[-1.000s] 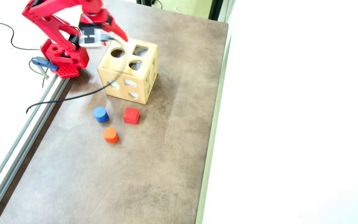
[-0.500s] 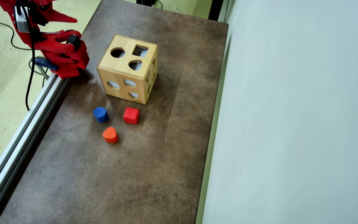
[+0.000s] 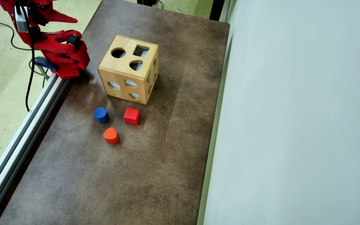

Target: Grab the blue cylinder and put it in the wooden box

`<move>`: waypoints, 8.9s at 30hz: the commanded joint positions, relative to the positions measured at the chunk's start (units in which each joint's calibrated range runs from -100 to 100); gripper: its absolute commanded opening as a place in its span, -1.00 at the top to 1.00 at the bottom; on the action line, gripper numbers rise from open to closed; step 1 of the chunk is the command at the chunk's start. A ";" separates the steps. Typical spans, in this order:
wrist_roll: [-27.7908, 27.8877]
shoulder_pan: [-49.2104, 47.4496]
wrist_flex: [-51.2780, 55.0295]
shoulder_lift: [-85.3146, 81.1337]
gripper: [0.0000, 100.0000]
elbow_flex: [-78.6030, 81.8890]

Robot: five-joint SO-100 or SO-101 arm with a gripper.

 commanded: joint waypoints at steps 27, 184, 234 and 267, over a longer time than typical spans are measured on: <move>0.54 0.52 -0.64 18.78 0.31 -0.96; 30.92 39.59 -23.07 111.43 0.34 -8.39; 30.92 40.71 -29.51 118.57 0.95 -8.66; 17.53 27.04 -16.64 63.28 0.95 -8.39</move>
